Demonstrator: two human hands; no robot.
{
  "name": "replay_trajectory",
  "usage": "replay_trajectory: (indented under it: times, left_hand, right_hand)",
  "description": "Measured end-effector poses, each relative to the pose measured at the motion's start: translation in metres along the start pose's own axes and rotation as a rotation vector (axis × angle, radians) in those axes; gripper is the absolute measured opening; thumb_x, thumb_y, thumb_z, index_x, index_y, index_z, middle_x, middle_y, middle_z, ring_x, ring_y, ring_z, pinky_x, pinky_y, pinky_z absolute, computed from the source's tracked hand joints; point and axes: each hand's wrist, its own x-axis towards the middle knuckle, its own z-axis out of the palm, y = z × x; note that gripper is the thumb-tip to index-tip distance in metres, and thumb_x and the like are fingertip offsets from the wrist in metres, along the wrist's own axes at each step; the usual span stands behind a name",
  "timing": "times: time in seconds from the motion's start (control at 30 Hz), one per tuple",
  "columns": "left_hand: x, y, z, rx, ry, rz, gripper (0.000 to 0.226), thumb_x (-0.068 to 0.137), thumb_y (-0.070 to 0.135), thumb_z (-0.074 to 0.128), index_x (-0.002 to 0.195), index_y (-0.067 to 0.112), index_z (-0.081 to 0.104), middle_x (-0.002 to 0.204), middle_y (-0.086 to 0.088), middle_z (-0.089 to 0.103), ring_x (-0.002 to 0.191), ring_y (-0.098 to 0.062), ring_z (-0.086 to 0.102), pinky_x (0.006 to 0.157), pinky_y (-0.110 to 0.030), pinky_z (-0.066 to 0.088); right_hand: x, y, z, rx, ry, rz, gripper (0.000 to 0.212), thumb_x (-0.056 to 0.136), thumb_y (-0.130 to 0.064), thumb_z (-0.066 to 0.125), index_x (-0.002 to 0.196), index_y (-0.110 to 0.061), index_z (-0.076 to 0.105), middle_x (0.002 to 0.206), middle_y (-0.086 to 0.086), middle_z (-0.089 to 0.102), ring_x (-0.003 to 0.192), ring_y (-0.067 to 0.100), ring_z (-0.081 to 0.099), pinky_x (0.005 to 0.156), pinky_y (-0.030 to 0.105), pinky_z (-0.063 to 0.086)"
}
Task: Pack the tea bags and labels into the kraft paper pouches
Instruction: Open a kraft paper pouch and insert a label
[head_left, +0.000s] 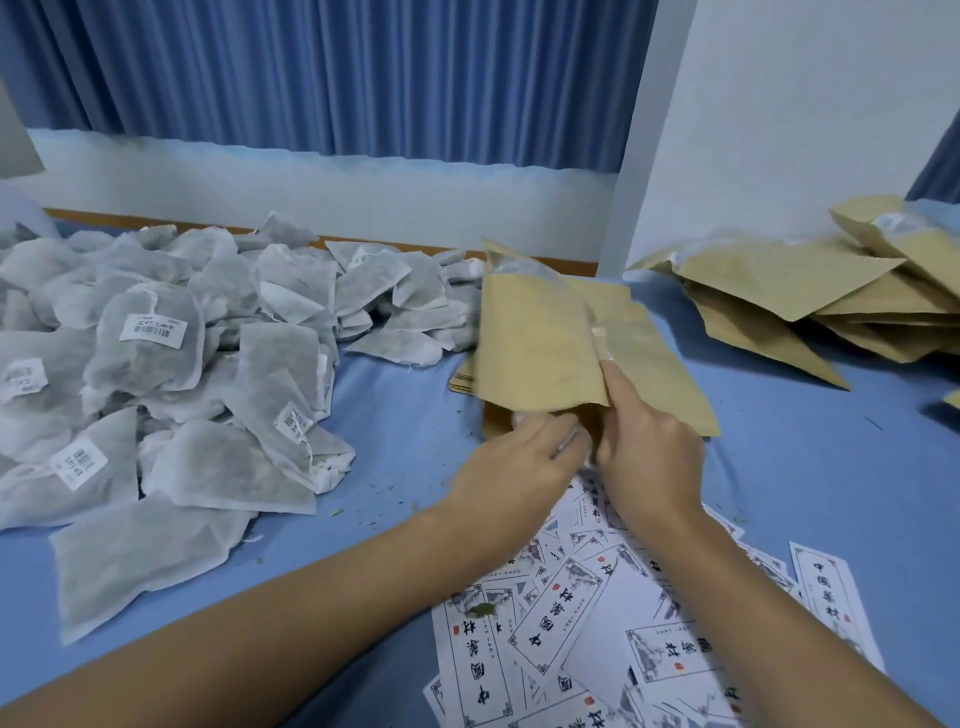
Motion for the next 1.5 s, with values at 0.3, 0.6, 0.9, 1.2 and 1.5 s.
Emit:
replay_trajectory:
  times: [0.3,0.6,0.9,1.2,1.5]
  left_hand:
    - [0.066,-0.046,0.028,-0.48,-0.33,-0.762,0.049,0.105,0.039,0.045,0.147,0.015,0.041,0.152,-0.008,0.04,0.141,-0.026,0.037,0.116,-0.037,0.024]
    - [0.086,-0.059,0.04,-0.836,-0.241,-0.911,0.035,0.106,0.03,0.045,0.135,0.014,0.051,0.143,-0.013,0.049,0.138,-0.028,0.041,0.119,-0.035,0.024]
    - [0.016,-0.003,-0.005,-0.537,0.048,0.131,0.023,0.094,0.004,0.055,0.112,0.003,0.069,0.118,-0.007,0.064,0.109,-0.02,0.059,0.097,-0.032,0.047]
    - [-0.01,-0.011,-0.015,-0.819,0.241,-0.666,0.012,0.077,0.039,0.072,0.083,0.029,0.07,0.052,0.011,0.061,0.047,-0.001,0.055,0.059,-0.02,0.048]
    - [0.015,-0.028,-0.027,-2.302,-0.105,-0.828,0.09,0.074,0.076,0.065,0.141,0.016,0.052,0.139,-0.02,0.057,0.126,-0.045,0.055,0.102,-0.07,0.04]
  right_hand:
    - [-0.008,-0.008,-0.011,0.183,0.127,-0.251,0.066,0.07,0.01,0.06,0.134,-0.007,0.063,0.056,0.003,0.054,0.042,0.028,0.042,0.041,0.03,0.041]
    - [-0.013,-0.011,-0.008,0.278,0.029,-0.184,0.057,0.095,-0.004,0.056,0.148,-0.022,0.05,0.074,0.007,0.064,0.059,0.032,0.054,0.053,0.041,0.049]
    - [0.01,0.005,-0.017,0.363,0.13,0.106,0.054,0.094,-0.004,0.05,0.139,-0.033,0.056,0.082,0.018,0.068,0.073,0.04,0.059,0.064,0.042,0.05]
    - [0.019,0.006,-0.032,0.421,0.256,0.166,0.058,0.09,-0.001,0.045,0.13,-0.038,0.064,0.077,0.01,0.069,0.066,0.032,0.05,0.068,0.039,0.047]
    - [0.003,-0.003,-0.029,0.424,-0.087,-0.29,0.056,0.08,0.001,0.046,0.117,-0.031,0.074,0.128,-0.02,0.066,0.125,0.005,0.057,0.108,0.029,0.036]
